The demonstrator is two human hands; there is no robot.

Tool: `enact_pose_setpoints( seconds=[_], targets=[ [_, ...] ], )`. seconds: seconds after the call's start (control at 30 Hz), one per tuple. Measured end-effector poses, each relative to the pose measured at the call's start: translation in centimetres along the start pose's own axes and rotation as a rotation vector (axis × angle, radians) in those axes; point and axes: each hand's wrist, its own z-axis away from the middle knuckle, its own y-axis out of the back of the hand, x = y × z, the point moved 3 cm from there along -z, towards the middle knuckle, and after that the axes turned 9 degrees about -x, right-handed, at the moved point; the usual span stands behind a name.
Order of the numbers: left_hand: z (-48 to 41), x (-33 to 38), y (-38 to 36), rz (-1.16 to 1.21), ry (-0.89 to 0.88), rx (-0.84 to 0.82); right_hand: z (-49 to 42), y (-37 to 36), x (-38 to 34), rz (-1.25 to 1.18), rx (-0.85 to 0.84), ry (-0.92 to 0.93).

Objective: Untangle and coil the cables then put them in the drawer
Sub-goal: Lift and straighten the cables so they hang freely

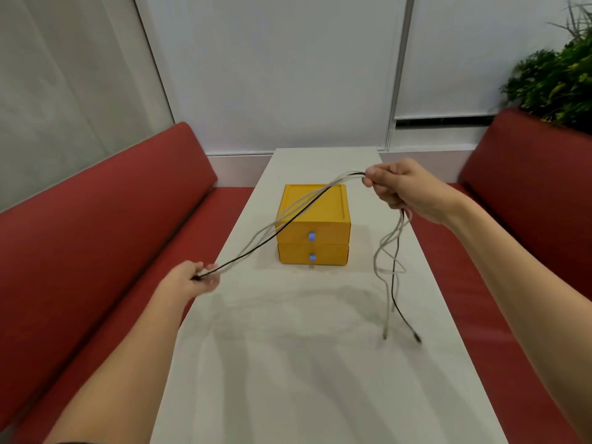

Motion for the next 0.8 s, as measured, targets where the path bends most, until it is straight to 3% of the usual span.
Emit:
enact_pose_setpoints(
  seconds=[0.1, 0.13, 0.2, 0.27, 0.4, 0.5, 0.63, 0.8],
  targets=[
    [1.2, -1.9, 0.1, -0.407, 0.130, 0.052, -0.6, -0.6, -2.1, 0.000, -0.040, 0.053],
    [1.6, -1.9, -0.1, -0.534, 0.109, 0.096, -0.9, -0.9, -2.8, 0.005, -0.054, 0.061],
    [3.0, -0.6, -1.7, -0.754, -0.123, 0.132, -1.4, -1.7, -3.8, 0.036, -0.084, 0.070],
    [5.5, 0.9, -5.1, -0.792, -0.379, -0.071, -2.0, -2.7, -4.7, 0.081, -0.116, 0.075],
    [13.5, 2.6, -12.8, -0.869, -0.725, -0.544, -2.9, -4.4, -5.8, 0.142, -0.165, 0.073],
    [17.7, 1.3, -17.0, -1.054, -0.970, -0.725, -3.0, -4.9, -6.4, 0.154, -0.178, 0.084],
    [17.3, 0.0, -18.0, -1.011, -1.062, -0.767, -2.3, -3.9, -6.6, 0.208, -0.150, 0.092],
    [17.2, -0.2, -17.8, -1.430, -1.453, -0.408, -1.6, -4.0, -5.2, 0.423, -0.144, 0.102]
  ],
)
